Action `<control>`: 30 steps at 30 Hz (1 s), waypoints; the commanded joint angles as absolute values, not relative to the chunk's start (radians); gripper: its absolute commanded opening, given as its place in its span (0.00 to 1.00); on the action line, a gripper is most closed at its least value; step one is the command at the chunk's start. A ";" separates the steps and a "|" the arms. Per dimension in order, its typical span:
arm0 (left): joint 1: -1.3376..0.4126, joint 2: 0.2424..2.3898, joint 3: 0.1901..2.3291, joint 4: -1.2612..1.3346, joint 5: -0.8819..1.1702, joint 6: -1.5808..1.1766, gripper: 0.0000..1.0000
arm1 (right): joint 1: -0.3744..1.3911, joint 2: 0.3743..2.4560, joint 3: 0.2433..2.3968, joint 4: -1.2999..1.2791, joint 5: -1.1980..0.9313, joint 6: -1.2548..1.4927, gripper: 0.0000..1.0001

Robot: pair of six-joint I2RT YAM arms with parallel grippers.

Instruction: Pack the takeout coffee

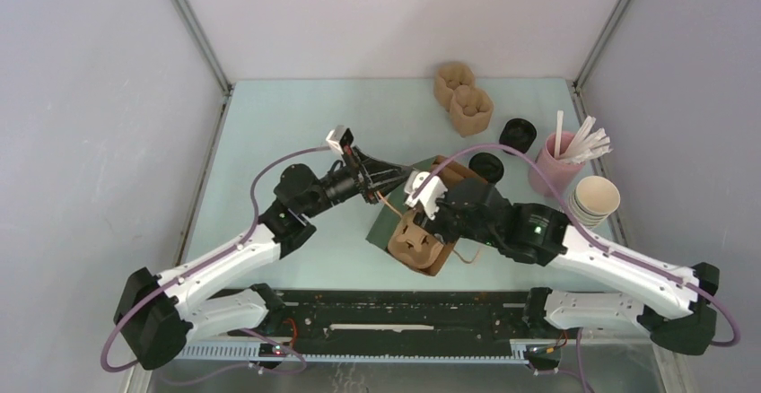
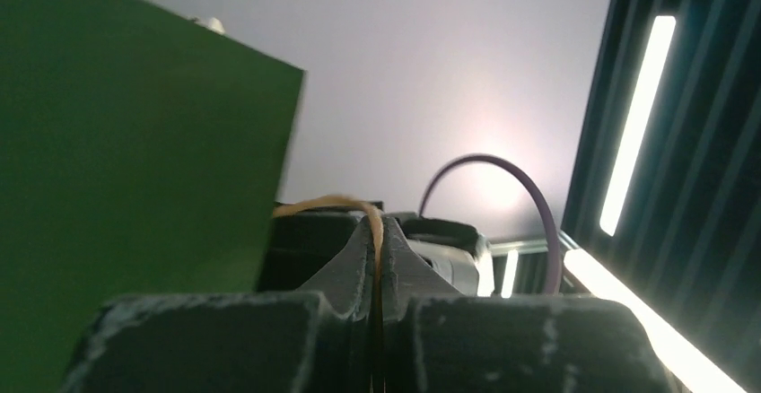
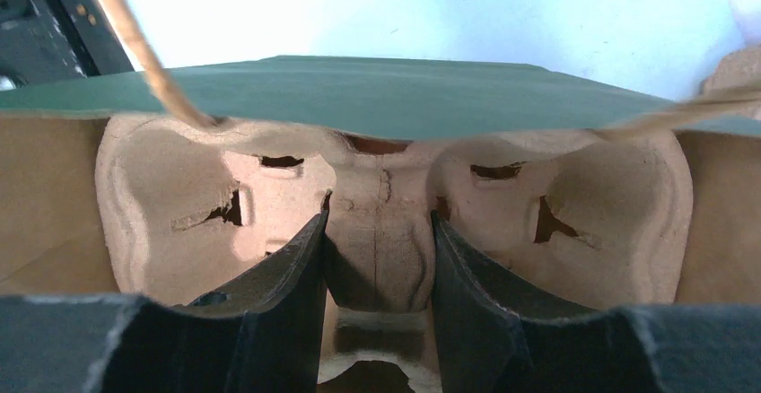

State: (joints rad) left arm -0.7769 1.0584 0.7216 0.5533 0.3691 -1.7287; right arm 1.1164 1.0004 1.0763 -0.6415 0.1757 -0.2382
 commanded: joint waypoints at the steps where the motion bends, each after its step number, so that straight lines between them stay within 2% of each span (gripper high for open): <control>1: -0.709 1.002 0.654 0.576 0.341 -1.720 0.00 | 1.128 1.068 1.121 -0.645 0.146 -0.349 0.47; 8: -0.639 0.967 0.626 0.498 0.361 -1.665 0.01 | 1.096 1.222 1.201 -0.673 0.129 -0.385 0.52; 18: -0.535 0.983 0.689 0.396 0.404 -1.571 0.04 | 1.003 1.296 1.245 -0.604 0.011 -0.429 0.56; 27: -0.490 0.974 0.856 0.103 0.397 -1.264 0.36 | 0.973 1.412 1.368 -0.717 -0.005 -0.365 0.56; 30: -0.479 0.942 0.875 0.034 0.360 -1.194 0.56 | 0.972 1.434 1.370 -0.716 -0.009 -0.319 0.57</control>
State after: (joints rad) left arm -0.4942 0.9955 0.8097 0.1677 0.3866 -1.3598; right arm 0.9756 1.4174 1.3350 -0.6914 0.0067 -0.3840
